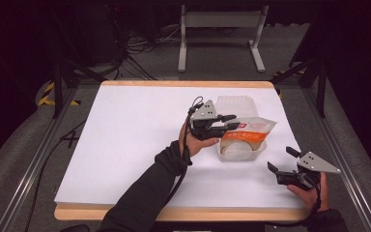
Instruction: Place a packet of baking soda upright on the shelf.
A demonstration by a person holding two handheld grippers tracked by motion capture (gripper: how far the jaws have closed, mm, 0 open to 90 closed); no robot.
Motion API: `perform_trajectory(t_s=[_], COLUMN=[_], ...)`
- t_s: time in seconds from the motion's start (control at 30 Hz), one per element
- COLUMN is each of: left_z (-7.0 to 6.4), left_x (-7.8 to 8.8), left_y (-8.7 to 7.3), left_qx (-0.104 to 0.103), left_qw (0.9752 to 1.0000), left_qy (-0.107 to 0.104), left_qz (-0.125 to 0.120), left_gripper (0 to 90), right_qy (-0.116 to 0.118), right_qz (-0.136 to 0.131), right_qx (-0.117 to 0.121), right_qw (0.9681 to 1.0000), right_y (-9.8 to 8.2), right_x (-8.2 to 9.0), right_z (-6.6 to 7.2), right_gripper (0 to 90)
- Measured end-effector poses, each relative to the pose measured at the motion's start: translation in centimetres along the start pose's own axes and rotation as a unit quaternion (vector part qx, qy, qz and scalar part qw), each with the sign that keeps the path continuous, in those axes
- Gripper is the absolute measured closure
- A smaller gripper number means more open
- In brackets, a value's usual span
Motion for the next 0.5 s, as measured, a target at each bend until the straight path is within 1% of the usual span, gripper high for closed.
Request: perform_trajectory(t_s=[0.1, 0.17, 0.2, 0.23, 0.27, 0.3, 0.37, 0.5], left_z=[0.2, 0.2, 0.2, 0.2, 0.2, 0.3, 0.6, 0.8], left_x=[0.7, 1.2, 1.2, 1.6, 1.9, 2.2, 2.7, 3.6], left_y=[0.0, -0.1, -0.1, -0.2, -0.2, -0.3, -0.5, -1.0], left_qx=[-0.016, -0.022, -0.022, -0.03, -0.041, -0.043, -0.051, -0.06], left_qw=[0.9996, 0.9989, 0.9989, 0.9981, 0.9971, 0.9961, 0.9941, 0.9914], left_qy=[0.017, 0.029, 0.029, 0.037, 0.046, 0.059, 0.073, 0.089], left_qz=[0.016, 0.03, 0.03, 0.038, 0.044, 0.05, 0.062, 0.075], left_gripper=[57.2, 52.2, 46.8, 46.8, 44.2, 42.9, 36.5, 28.9], right_qy=[0.0, 0.0, 0.0, 0.0, 0.0, -0.001, 0.0, -0.001], right_qz=[0.001, 0.001, 0.001, 0.001, 0.001, 0.001, 0.002, 0.004], right_qx=[0.0, 0.0, 0.0, 0.0, 0.0, 0.0, 0.001, 0.002], right_qw=[1.0, 1.0, 1.0, 1.0, 1.0, 1.0, 1.0, 1.0], right_y=[0.0, 0.0, 0.0, 0.0, 0.0, 0.0, 0.0, -0.1], right_x=[0.0, 0.0, 0.0, 0.0, 0.0, 0.0, 0.0, -0.1], right_z=[0.0, 0.0, 0.0, 0.0, 0.0, 0.0, 0.0, 0.0], right_gripper=[10.4, 10.5, 10.5, 10.5, 10.5, 10.4, 10.5, 10.4])
Point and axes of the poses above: each handheld gripper's, and its own axes: x roughly backward along the jaws, y roughly out of its top, z roughly to its left, the point moved 10 cm from there along -x, roughly forward along the jaws, and after that the axes turned 6 degrees about -z, right-handed, at the moved point
